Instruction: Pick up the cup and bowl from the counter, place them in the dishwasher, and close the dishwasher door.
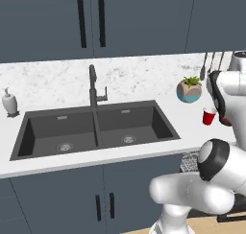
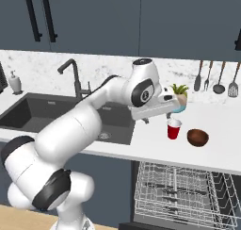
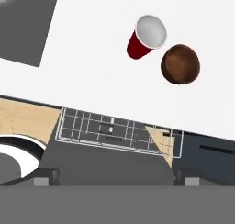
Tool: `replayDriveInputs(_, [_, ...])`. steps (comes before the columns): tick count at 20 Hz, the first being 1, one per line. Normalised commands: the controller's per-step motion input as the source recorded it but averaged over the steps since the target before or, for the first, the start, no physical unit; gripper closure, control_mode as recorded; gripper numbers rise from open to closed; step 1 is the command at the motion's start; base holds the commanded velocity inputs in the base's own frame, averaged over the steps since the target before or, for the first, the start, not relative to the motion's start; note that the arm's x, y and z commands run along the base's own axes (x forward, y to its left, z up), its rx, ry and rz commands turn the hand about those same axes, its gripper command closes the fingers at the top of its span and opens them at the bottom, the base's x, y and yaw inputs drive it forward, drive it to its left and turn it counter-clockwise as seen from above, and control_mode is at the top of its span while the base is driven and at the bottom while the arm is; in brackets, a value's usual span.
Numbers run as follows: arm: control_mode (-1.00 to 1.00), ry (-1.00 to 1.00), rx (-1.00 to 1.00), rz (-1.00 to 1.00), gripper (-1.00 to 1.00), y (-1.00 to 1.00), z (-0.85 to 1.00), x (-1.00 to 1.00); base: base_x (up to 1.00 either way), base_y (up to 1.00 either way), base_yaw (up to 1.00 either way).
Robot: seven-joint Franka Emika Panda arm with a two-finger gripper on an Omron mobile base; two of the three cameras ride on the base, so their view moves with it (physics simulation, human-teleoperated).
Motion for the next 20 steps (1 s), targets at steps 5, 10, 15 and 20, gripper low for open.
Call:
replayDriveInputs(5, [-1.0, 0.05, 0.0, 0.05, -1.0, -0.81, -0.68, 0.14, 0.0, 0.0, 0.0])
replayDriveInputs(10, [-1.0, 0.0, 0.0, 0.03, -1.0, -0.35, -0.54, 0.11, 0.0, 0.0, 0.0])
replayDriveInputs(15, [-1.0, -0.09, -0.02, 0.06, -1.0, 0.24, -0.19, 0.09, 0.0, 0.0, 0.0])
replayDriveInputs(20, [-1.0, -0.09, -0.02, 0.09, -1.0, 0.04, -0.02, 0.0, 0.0, 0.0, 0.0])
